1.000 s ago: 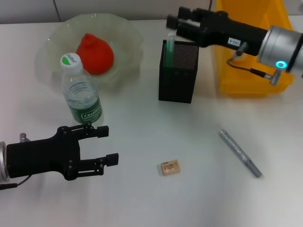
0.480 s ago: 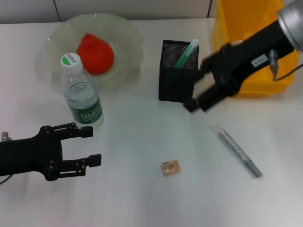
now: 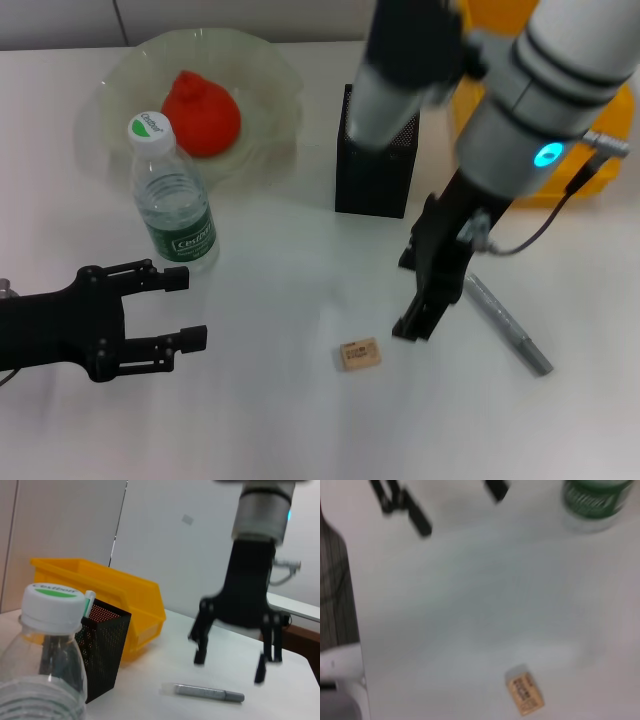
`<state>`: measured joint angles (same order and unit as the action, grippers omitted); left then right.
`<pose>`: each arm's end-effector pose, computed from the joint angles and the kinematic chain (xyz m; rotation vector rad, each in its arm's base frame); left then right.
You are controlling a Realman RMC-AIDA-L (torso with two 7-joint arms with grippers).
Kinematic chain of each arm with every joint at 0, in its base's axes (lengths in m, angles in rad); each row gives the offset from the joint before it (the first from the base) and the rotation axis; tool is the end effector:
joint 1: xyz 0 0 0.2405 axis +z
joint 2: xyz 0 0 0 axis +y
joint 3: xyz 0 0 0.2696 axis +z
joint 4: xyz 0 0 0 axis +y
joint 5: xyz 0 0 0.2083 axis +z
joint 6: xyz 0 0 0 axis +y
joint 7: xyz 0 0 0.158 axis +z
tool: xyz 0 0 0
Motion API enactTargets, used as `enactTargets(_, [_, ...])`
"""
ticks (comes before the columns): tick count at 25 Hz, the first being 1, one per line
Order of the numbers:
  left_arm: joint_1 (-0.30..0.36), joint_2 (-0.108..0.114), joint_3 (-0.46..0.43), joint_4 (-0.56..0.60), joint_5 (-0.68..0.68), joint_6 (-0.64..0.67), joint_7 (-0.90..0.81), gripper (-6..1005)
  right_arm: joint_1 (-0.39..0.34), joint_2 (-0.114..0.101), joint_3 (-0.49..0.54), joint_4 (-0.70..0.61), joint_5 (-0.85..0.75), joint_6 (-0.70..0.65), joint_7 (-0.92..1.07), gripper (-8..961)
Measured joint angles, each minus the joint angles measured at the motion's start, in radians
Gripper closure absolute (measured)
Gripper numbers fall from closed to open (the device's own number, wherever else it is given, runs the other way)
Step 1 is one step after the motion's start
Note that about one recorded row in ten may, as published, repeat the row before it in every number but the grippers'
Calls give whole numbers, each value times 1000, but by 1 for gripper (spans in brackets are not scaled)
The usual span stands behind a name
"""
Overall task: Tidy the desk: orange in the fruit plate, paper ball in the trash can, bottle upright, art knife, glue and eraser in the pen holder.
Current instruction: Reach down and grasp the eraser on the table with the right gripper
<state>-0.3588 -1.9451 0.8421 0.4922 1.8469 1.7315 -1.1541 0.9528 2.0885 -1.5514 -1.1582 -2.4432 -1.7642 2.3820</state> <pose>-0.3179 0.2650 0.0018 -2.8180 -0.5702 -0.7882 0.1029 0.3472 -0.0667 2.9734 -0.3467 0.8229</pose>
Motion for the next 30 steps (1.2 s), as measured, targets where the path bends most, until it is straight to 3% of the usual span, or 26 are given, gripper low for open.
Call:
enactTargets(3, [0,0,2,0,4,0,0,212,-6,0,-116,26,42,63,-20,107])
enactTargets(13, [-3,-8,-5,0,38,6,-1,212,-18,4,-308,87,107,256,-111,208])
enactTargets(16, [-2,-9,-4,0,38,5,-1,212,-14,4,-363,98,107,297,-115,330])
enactTargets(18, [0,-10,-4,0,38,4,-1,212,-14,4,-380,103,108,314,-117,411])
enactTargets(30, [0,-18,-4,0,39,-2,-2,211,-13,4,-410,143,119,373,-141,544])
